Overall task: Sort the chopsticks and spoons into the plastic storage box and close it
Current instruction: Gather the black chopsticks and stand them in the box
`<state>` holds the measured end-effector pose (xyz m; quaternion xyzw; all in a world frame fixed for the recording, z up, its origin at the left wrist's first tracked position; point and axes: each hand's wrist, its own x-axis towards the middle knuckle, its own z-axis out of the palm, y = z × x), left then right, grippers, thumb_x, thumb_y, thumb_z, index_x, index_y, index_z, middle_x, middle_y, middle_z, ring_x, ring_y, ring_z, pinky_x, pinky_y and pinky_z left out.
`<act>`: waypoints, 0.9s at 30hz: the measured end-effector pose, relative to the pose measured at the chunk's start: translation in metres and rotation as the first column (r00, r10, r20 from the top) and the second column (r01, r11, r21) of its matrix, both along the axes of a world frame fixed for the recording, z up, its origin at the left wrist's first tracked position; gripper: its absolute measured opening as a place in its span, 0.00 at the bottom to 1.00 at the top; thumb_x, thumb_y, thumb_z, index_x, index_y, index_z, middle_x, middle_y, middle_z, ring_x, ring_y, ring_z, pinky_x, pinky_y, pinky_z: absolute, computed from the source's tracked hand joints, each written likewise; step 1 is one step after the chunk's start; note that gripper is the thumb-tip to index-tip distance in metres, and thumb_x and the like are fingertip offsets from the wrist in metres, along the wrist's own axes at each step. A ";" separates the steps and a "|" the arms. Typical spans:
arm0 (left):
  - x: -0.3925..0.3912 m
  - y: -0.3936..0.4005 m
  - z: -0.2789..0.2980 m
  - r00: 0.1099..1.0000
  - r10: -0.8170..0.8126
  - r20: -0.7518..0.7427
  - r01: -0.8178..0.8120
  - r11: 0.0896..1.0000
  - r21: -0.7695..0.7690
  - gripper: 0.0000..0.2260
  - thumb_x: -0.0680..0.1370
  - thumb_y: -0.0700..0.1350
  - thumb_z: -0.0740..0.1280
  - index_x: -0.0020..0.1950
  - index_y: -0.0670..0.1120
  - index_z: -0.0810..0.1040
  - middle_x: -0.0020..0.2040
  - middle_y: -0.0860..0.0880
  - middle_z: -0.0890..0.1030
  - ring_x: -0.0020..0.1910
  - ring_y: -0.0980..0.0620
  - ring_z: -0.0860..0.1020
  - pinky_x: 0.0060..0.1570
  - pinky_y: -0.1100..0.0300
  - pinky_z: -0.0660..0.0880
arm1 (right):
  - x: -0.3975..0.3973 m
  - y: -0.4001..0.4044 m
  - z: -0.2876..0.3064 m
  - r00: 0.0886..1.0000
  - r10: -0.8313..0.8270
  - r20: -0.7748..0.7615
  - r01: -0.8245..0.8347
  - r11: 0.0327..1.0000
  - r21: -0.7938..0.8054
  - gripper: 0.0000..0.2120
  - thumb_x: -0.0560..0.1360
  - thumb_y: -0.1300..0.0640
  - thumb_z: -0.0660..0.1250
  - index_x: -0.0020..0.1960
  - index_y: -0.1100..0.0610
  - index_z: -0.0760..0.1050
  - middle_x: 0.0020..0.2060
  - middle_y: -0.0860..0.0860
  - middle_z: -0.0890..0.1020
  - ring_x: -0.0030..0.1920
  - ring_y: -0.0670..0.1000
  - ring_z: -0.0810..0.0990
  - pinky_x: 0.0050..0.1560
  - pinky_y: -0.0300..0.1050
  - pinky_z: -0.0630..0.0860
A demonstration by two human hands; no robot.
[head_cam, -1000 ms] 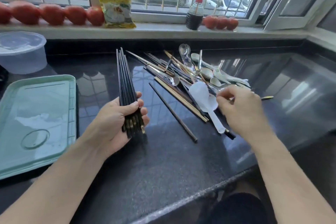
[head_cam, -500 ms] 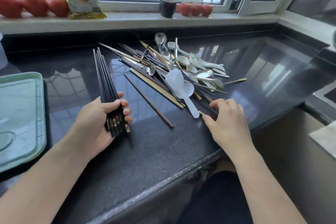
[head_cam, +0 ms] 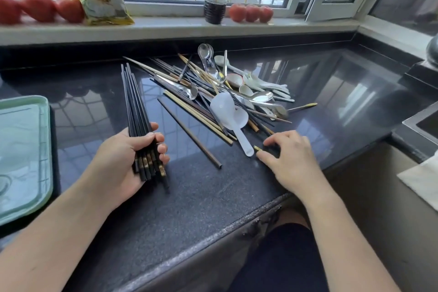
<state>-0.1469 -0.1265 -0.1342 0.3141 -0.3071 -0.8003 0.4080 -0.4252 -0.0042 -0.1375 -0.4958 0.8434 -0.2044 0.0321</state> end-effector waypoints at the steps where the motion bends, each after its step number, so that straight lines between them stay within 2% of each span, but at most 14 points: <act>1: 0.000 0.000 0.000 1.000 -0.003 0.000 0.003 1.000 0.000 0.11 0.82 0.31 0.54 0.60 0.43 0.70 0.38 0.46 0.75 0.32 0.50 0.74 0.31 0.58 0.75 | 0.006 -0.003 -0.003 0.998 0.005 -0.061 -0.007 1.000 -0.029 0.08 0.75 0.47 0.73 0.49 0.50 0.81 0.49 0.47 0.75 0.54 0.53 0.72 0.56 0.48 0.71; 3: 0.001 0.000 0.000 1.000 -0.005 -0.002 0.005 1.000 0.000 0.12 0.82 0.31 0.54 0.61 0.43 0.70 0.38 0.46 0.75 0.32 0.50 0.74 0.32 0.58 0.75 | 0.013 -0.008 -0.005 0.994 -0.001 -0.113 -0.009 0.997 -0.082 0.07 0.78 0.51 0.71 0.45 0.54 0.79 0.45 0.48 0.73 0.51 0.55 0.73 0.48 0.45 0.67; 6: 0.002 0.001 0.001 1.000 -0.004 0.002 0.004 1.000 0.001 0.11 0.83 0.31 0.54 0.60 0.43 0.71 0.38 0.46 0.75 0.32 0.50 0.74 0.32 0.58 0.75 | 0.015 -0.013 -0.003 0.985 -0.005 -0.170 -0.013 0.995 -0.102 0.07 0.80 0.55 0.68 0.45 0.56 0.77 0.43 0.49 0.72 0.49 0.56 0.75 0.46 0.44 0.64; 10: 0.001 0.002 0.002 1.000 0.005 0.009 -0.005 1.000 0.003 0.11 0.83 0.31 0.54 0.60 0.42 0.71 0.38 0.45 0.75 0.32 0.50 0.74 0.31 0.57 0.74 | 0.002 -0.016 0.012 0.996 0.012 -0.088 -0.029 0.980 -0.195 0.06 0.78 0.58 0.70 0.43 0.56 0.76 0.40 0.52 0.80 0.45 0.59 0.78 0.43 0.48 0.68; 12: 0.001 0.002 0.003 1.000 0.011 0.021 -0.011 1.000 0.003 0.11 0.83 0.31 0.54 0.60 0.42 0.71 0.38 0.45 0.75 0.32 0.50 0.74 0.31 0.57 0.74 | -0.005 -0.020 0.030 1.000 0.013 0.008 -0.010 0.954 -0.300 0.04 0.77 0.59 0.70 0.43 0.55 0.78 0.36 0.51 0.83 0.42 0.56 0.81 0.44 0.49 0.74; 16: 0.001 0.003 0.004 1.000 0.013 0.022 -0.014 1.000 0.010 0.11 0.83 0.31 0.55 0.59 0.42 0.71 0.38 0.45 0.75 0.31 0.50 0.74 0.32 0.57 0.74 | -0.019 -0.033 0.080 0.994 0.025 0.110 0.027 0.895 -0.445 0.04 0.77 0.60 0.70 0.44 0.52 0.80 0.32 0.48 0.83 0.33 0.42 0.82 0.40 0.38 0.78; 21: 0.001 0.003 0.006 0.999 0.041 0.012 -0.042 0.998 0.040 0.11 0.83 0.31 0.55 0.60 0.42 0.71 0.37 0.44 0.75 0.30 0.49 0.74 0.30 0.57 0.73 | -0.026 -0.062 0.138 0.987 0.023 0.162 0.077 0.806 -0.587 0.05 0.78 0.57 0.68 0.45 0.50 0.79 0.34 0.50 0.84 0.31 0.46 0.83 0.36 0.44 0.81; 24: 0.001 0.003 0.009 0.995 0.100 -0.004 -0.099 0.994 0.048 0.10 0.83 0.32 0.55 0.60 0.42 0.71 0.36 0.44 0.75 0.30 0.49 0.73 0.28 0.58 0.73 | -0.014 -0.079 0.159 0.996 0.028 0.087 0.036 0.755 -0.655 0.03 0.80 0.56 0.68 0.47 0.53 0.77 0.34 0.49 0.83 0.29 0.42 0.82 0.36 0.42 0.82; 27: 0.005 -0.001 0.015 0.980 0.191 -0.048 -0.187 0.980 0.075 0.07 0.85 0.36 0.56 0.57 0.42 0.72 0.36 0.45 0.74 0.28 0.51 0.71 0.26 0.60 0.71 | 0.007 -0.098 0.163 0.992 0.052 0.114 0.049 0.680 -0.731 0.05 0.81 0.53 0.67 0.49 0.55 0.75 0.35 0.49 0.82 0.29 0.41 0.82 0.39 0.48 0.83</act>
